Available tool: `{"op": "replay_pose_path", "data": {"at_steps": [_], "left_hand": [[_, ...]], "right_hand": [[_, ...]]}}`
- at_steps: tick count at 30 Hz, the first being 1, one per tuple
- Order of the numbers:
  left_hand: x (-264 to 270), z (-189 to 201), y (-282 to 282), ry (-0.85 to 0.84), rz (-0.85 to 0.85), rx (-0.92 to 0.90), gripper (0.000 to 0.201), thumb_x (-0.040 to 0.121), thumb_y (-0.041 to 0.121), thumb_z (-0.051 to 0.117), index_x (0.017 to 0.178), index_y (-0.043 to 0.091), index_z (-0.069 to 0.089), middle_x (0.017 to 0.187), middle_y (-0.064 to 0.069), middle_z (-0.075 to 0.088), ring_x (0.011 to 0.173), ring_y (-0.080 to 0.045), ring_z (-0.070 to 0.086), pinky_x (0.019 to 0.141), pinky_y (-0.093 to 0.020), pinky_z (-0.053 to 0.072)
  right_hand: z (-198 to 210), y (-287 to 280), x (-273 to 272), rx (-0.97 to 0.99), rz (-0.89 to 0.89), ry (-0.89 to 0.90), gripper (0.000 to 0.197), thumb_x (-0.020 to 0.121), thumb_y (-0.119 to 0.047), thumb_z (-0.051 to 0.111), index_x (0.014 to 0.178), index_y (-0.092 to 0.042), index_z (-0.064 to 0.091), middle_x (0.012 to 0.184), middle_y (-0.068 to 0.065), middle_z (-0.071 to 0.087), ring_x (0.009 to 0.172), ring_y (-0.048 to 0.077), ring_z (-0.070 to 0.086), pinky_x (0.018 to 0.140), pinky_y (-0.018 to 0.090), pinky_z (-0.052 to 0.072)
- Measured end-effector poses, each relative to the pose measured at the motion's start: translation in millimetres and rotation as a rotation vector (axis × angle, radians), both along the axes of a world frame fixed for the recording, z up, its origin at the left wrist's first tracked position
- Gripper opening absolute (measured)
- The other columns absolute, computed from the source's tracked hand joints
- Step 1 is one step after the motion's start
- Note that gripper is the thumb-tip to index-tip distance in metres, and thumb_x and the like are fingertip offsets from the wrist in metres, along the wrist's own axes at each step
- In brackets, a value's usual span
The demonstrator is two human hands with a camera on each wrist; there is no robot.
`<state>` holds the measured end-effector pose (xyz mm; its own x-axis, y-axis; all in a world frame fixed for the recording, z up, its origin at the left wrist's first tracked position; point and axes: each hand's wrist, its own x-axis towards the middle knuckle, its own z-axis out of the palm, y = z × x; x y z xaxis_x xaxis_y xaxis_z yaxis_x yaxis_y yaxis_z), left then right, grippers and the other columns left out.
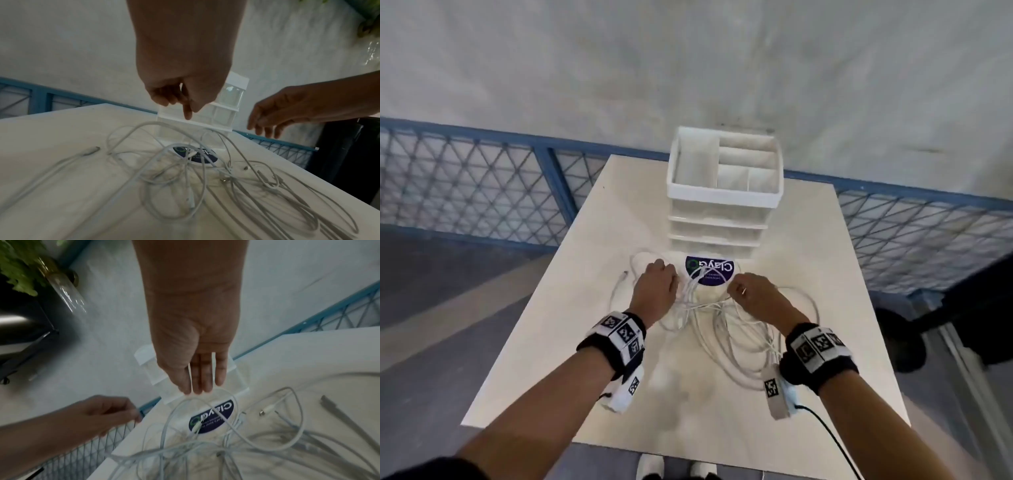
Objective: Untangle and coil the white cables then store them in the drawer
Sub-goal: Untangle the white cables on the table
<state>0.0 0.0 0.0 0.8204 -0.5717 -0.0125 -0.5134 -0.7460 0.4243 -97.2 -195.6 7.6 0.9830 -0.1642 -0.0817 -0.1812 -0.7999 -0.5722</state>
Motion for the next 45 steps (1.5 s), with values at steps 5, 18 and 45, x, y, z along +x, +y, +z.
{"op": "replay_pose_path", "data": {"at_steps": [5, 18, 45], "left_hand": [[10.4, -13.8, -27.1, 0.082, -0.032, 0.182, 0.036, 0.095, 0.031, 0.043, 0.123, 0.009, 0.053, 0.125, -0.016, 0.047, 0.121, -0.033, 0.039, 0.099, -0.042, 0.030], [30.4, 10.0, -35.5, 0.380, -0.106, -0.420, 0.006, 0.093, 0.015, 0.051, 0.089, 0.014, 0.047, 0.089, -0.012, 0.059, 0.080, -0.022, 0.055, 0.072, -0.028, 0.041], [44.5, 85.2, 2.6, 0.789, 0.271, -1.396, 0.032, 0.101, 0.025, 0.030, 0.074, 0.020, 0.046, 0.045, 0.012, 0.034, 0.040, -0.001, 0.028, 0.039, -0.013, 0.026]], "right_hand": [[-10.8, 8.9, 29.5, -0.061, -0.042, -0.070, 0.027, 0.085, -0.009, 0.057, 0.112, -0.003, 0.057, 0.108, 0.019, 0.054, 0.101, 0.035, 0.052, 0.088, 0.045, 0.046], [13.2, 3.1, 61.8, 0.008, -0.053, -0.182, 0.016, 0.091, -0.022, 0.053, 0.089, -0.018, 0.068, 0.092, 0.000, 0.068, 0.091, 0.017, 0.057, 0.086, 0.035, 0.028], [29.3, -55.8, -47.3, 0.325, -0.022, 0.132, 0.037, 0.094, -0.035, 0.051, 0.064, -0.016, 0.062, 0.053, -0.003, 0.049, 0.051, 0.013, 0.045, 0.060, 0.027, 0.039]]}}
